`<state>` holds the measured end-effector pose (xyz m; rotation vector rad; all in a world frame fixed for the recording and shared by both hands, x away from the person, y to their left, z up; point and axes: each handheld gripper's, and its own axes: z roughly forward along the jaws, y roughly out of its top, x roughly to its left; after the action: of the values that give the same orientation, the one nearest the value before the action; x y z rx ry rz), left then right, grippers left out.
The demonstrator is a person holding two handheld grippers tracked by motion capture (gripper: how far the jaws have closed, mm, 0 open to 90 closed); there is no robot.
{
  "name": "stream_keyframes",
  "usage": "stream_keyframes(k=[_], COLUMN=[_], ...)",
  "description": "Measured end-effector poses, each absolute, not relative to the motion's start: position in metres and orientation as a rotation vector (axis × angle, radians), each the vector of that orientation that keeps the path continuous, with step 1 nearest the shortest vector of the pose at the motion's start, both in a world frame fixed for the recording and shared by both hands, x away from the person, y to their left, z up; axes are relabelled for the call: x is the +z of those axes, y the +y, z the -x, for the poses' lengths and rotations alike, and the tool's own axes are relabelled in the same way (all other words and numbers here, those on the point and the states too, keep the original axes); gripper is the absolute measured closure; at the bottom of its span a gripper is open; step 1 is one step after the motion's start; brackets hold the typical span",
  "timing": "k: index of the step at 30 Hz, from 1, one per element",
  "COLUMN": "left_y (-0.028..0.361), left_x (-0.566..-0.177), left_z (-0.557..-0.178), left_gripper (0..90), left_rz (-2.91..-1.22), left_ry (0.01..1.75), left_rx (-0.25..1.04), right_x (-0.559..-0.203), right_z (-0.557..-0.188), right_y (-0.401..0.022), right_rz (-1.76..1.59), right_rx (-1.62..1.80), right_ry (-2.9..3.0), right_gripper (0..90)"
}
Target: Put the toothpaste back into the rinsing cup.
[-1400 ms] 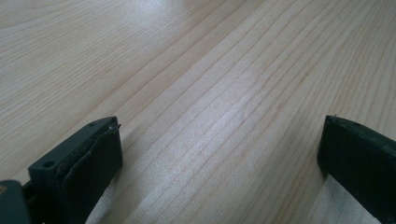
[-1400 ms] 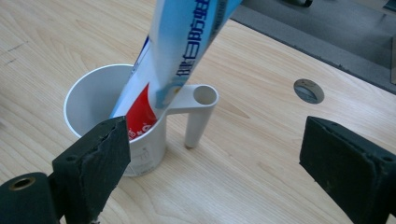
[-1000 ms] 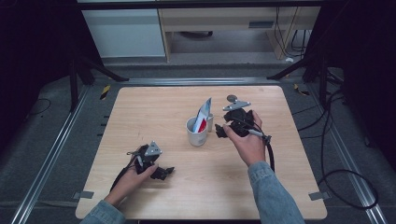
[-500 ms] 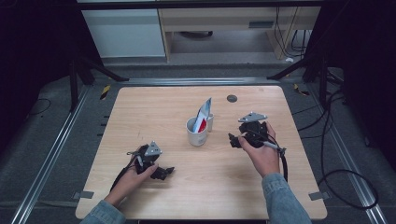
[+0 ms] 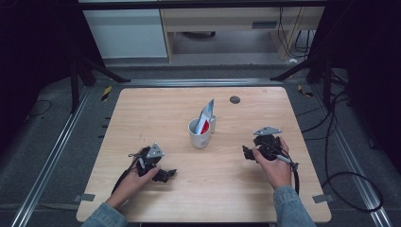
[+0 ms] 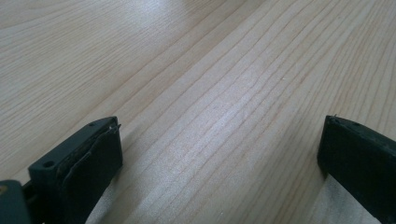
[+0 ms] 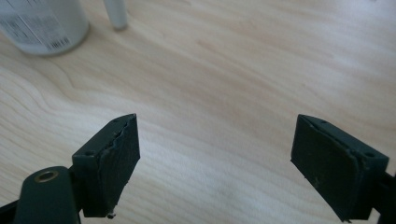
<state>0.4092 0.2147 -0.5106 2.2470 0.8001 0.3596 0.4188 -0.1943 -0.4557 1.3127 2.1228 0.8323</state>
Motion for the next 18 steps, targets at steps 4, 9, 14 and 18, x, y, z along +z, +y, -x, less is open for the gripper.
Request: stream_keyframes(k=[4,9,14,18], left_y=[0.215,0.215,0.215,0.215], left_x=[-0.511,-0.511,-0.511,-0.511], left_z=[-0.409,-0.409,-0.409,-0.409], left_gripper=[0.0,0.0,0.0,0.0], left_rz=[-2.247,-2.247,-2.247,-2.247], left_ry=[0.8,0.8,0.8,0.8], left_rx=[0.36,0.36,0.36,0.36], right_x=[-0.475,-0.488,-0.498,-0.503], right_z=[-0.417,-0.416,-0.418,-0.422], right_y=[-0.205,-0.212,-0.211,-0.206], right_rz=[-1.374,-1.45,-1.506,-1.522], right_rx=[0.822,0.859,0.905,0.896], right_ry=[2.123,2.079,2.044,2.038], right_gripper=[15.5,15.4,14.8,13.6])
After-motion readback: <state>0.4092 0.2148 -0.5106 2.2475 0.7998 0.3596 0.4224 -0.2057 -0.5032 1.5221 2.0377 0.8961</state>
